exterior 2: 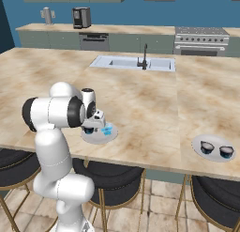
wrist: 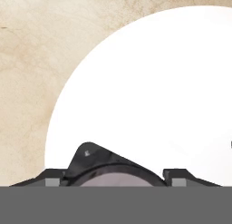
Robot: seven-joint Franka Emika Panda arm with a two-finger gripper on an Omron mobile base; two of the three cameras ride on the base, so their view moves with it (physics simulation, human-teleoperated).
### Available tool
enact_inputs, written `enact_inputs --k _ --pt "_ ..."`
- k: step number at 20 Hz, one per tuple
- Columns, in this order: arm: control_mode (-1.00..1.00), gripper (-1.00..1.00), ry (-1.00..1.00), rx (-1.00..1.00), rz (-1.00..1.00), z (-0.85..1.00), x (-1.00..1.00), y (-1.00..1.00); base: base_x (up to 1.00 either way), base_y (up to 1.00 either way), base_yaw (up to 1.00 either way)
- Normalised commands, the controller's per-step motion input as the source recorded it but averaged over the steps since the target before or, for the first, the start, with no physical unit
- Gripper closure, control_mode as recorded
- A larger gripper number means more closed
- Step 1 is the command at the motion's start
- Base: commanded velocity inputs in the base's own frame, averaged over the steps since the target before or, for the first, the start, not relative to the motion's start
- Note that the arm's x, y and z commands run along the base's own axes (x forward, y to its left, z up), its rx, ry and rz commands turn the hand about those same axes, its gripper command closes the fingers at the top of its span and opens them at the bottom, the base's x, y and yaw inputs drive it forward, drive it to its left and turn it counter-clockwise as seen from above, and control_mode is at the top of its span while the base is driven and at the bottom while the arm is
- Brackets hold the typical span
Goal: Place two yogurt containers on each plate.
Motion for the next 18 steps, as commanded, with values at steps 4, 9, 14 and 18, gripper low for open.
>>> enact_inputs --k 4,9,14,18 --pt "-1.00 -1.00 0.00 0.00 0.00 0.00 0.00 0.00 0.00 0.00 0.00" --pt "-1.00 -1.00 0.00 0.00 0.00 0.09 0.00 -0.02 0.00 0.00 0.00" --pt "-1.00 -1.00 0.00 0.00 0.00 0.49 -0.03 0.00 0.00 0.00 0.00" --pt "-1.00 -1.00 -0.05 0.00 0.00 0.74 -0.41 -0.01 0.00 0.00 0.00"
